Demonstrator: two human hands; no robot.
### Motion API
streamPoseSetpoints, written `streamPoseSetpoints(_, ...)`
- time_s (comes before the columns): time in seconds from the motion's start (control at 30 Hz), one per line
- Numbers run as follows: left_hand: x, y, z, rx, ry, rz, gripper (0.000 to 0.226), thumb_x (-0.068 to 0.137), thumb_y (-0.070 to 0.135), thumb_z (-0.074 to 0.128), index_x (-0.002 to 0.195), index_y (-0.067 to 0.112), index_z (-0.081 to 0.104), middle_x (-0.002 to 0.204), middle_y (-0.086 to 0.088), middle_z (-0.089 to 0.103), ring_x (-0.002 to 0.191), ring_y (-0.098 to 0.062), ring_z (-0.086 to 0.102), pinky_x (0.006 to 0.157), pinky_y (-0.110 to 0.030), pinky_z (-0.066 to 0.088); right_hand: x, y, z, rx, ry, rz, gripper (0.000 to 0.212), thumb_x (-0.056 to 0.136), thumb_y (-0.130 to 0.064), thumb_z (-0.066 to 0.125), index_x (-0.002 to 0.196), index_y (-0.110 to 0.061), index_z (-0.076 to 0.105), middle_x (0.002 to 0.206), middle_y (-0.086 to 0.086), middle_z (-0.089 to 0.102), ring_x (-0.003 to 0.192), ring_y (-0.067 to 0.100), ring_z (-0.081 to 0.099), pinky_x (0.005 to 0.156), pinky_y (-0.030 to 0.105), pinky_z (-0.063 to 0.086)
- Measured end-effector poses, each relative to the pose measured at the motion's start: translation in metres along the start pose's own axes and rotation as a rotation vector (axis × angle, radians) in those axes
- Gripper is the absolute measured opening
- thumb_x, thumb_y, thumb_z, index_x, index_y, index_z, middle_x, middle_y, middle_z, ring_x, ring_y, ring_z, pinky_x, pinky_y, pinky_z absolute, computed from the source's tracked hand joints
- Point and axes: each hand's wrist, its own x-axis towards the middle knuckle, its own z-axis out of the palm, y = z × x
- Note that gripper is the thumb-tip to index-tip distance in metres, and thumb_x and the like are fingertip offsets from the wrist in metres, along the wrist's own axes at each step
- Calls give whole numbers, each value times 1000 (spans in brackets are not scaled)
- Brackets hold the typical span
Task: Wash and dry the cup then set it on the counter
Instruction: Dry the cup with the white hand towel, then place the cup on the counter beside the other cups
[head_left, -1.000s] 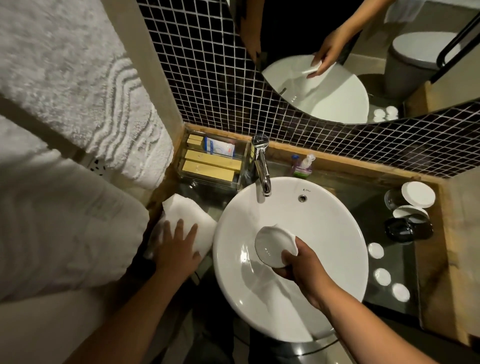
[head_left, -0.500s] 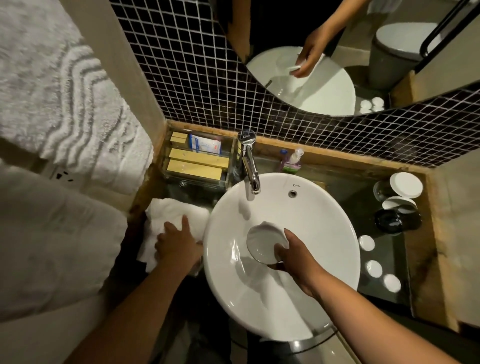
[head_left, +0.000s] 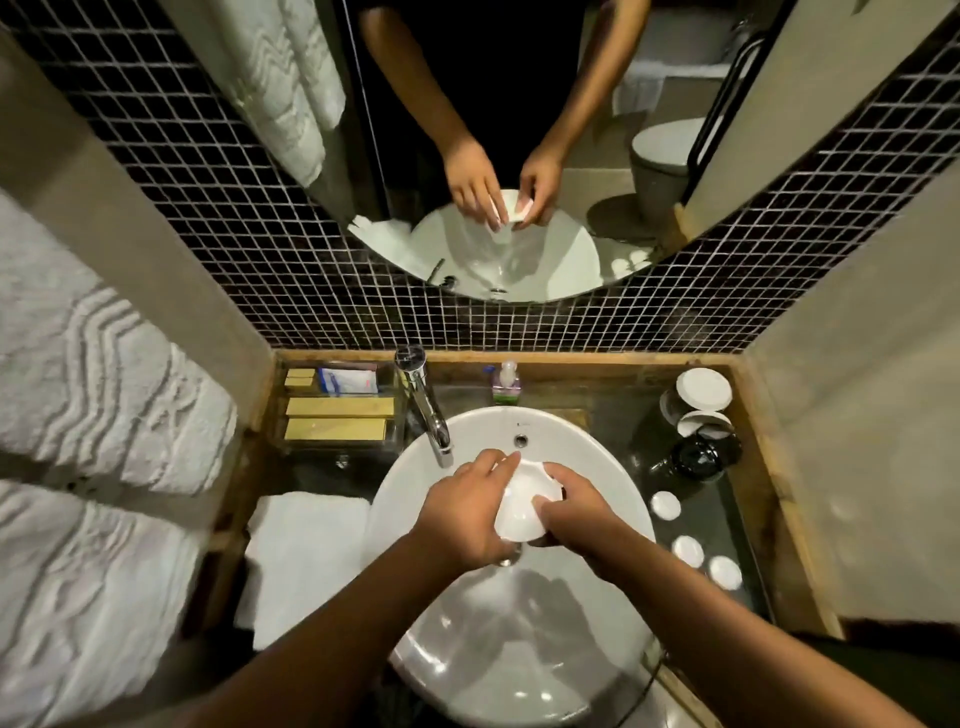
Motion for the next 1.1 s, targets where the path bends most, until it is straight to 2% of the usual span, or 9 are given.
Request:
streamPoseSetpoints(0.13, 26, 26, -10, 66, -13, 1, 111, 59, 50, 84, 149, 30, 23, 143, 6, 37, 117, -22, 53, 82, -36, 51, 3, 3, -33, 84, 59, 28, 49, 93, -8, 67, 138, -19, 51, 126, 12, 58, 98, 26, 66, 70, 42, 64)
streamPoseSetpoints(0.27, 57, 46, -12, 9, -23, 48, 101, 53, 58, 86, 136, 30, 36, 128, 6, 47, 112, -17, 54, 81, -37, 53, 4, 9, -74, -297, -32, -89, 120, 53, -40, 97, 153, -24, 32, 142, -4, 49, 128, 21, 51, 103, 41, 49)
streamPoseSetpoints(0.37, 79, 56, -2, 15, 54, 183, 100, 48, 47, 92, 133, 21, 46, 124, 0, 55, 108, -21, 58, 80, -39, 57, 10, 9, -99, -533, -74, -156, 144, 47, -48, 96, 160, -28, 9, 140, -15, 43, 130, 14, 46, 106, 32, 42)
streamPoseSetpoints(0.43, 95, 67, -2, 31, 51, 198, 98, 49, 41, 94, 133, 20, 48, 126, -1, 57, 109, -22, 60, 81, -35, 56, 20, 5, -107, -645, -4, -210, 134, 51, -41, 97, 158, -31, 16, 135, -9, 54, 124, 18, 52, 99, 32, 46)
streamPoseSetpoints(0.57, 150, 90, -10, 6, -39, 168, 97, 47, 52, 92, 127, 29, 43, 120, 6, 53, 105, -16, 59, 83, -37, 56, 51, -5, -138, -710, 111, -220, 101, 54, -38, 94, 137, -29, 38, 118, 2, 65, 108, 23, 62, 89, 40, 55)
streamPoseSetpoints(0.63, 179, 99, -13, 26, -44, 218, 90, 51, 51, 91, 125, 25, 47, 116, 3, 54, 103, -16, 58, 86, -40, 56, 70, -10, -154, -734, 135, -254, 91, 58, -38, 91, 132, -24, 42, 116, 2, 60, 107, 22, 55, 90, 41, 52)
streamPoseSetpoints(0.77, 228, 111, -8, 35, -65, 246, 76, 68, 47, 82, 130, 17, 49, 122, -3, 54, 115, -23, 50, 99, -39, 42, 120, -11, -178, -1089, 153, -316, 69, 73, -56, 68, 128, -19, 49, 119, 5, 56, 99, 26, 45, 93, 44, 47)
streamPoseSetpoints(0.97, 275, 100, 35, 55, -141, 71, 83, 55, 55, 79, 125, 23, 48, 121, -1, 56, 112, -26, 55, 94, -40, 49, 175, -6, -194, -1153, 1, -95, 73, 72, -47, 73, 137, -21, 52, 136, 9, 56, 124, 32, 52, 106, 43, 43)
streamPoseSetpoints(1.1, 288, 100, 53, 92, -178, 2, 66, 50, 53, 80, 107, 31, 54, 113, 3, 60, 102, -23, 60, 81, -38, 54, 194, 5, -198, -1107, -62, 47, 61, 80, -31, 78, 136, -20, 57, 141, 10, 56, 129, 32, 53, 104, 41, 47)
